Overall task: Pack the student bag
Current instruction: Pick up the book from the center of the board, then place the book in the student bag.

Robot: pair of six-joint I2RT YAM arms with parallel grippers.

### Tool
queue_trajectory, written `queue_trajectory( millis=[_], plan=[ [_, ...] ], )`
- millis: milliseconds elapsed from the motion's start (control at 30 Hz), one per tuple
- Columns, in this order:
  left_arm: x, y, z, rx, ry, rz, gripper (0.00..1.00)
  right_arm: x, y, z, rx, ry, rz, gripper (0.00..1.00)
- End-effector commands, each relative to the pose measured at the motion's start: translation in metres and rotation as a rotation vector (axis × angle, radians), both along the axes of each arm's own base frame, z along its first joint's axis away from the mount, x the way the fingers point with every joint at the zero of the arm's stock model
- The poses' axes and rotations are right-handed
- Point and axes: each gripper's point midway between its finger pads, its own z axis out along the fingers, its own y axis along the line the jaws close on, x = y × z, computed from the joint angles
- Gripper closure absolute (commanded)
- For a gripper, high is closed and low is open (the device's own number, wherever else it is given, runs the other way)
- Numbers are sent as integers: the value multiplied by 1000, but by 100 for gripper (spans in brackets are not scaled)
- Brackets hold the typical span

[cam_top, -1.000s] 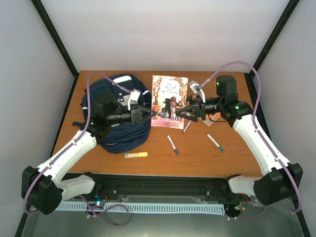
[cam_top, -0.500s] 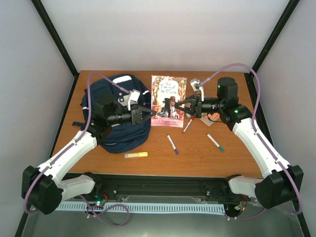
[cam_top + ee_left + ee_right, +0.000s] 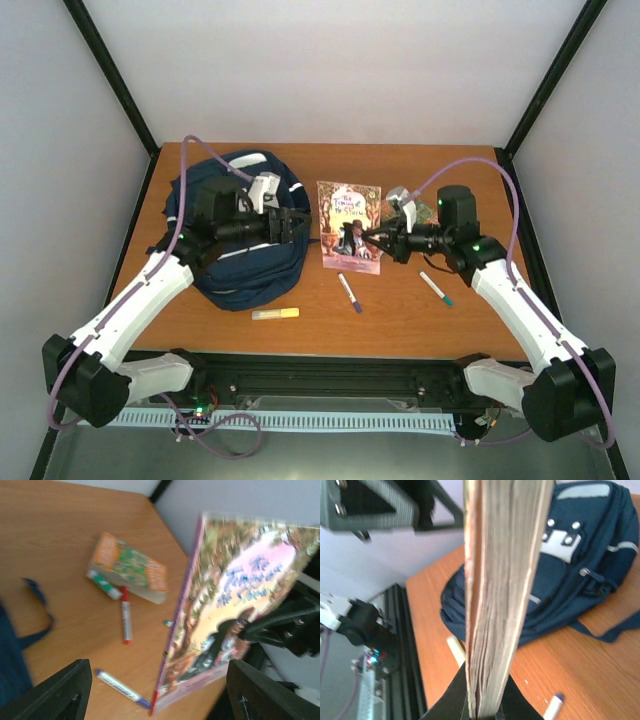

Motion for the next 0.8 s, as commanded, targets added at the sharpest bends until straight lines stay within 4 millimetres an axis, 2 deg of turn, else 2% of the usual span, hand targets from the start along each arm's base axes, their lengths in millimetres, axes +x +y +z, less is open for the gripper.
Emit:
queue_trajectory(
  millis=[0,33,100,200,333,400,533,633,767],
  plan=[
    [18,44,-20,309,-11,193,22,2,-14,-16,-105,-158,-43,97],
    [22,51,-23,367,-23,215,20,2,-15,-19,-125,-158,-47,97],
    [27,68,-32,480,-32,261,2,4,-16,-21,-144,-161,-52,97],
    [25,85,-46,600,-26,282,3,4,-18,-24,-159,-175,-51,97],
    [14,95,-74,684,1,258,8,6,-21,-27,-169,-185,-73,97],
    [4,95,-94,738,49,212,8,10,-24,-28,-176,-182,-90,97],
    [-11,84,-120,887,69,151,0,16,-31,-33,-182,-165,-121,97],
    [-13,85,-136,1019,25,163,0,17,-32,-34,-182,-158,-125,97],
    [-12,77,-148,1108,-3,147,0,16,-31,-35,-180,-155,-117,97]
  ],
)
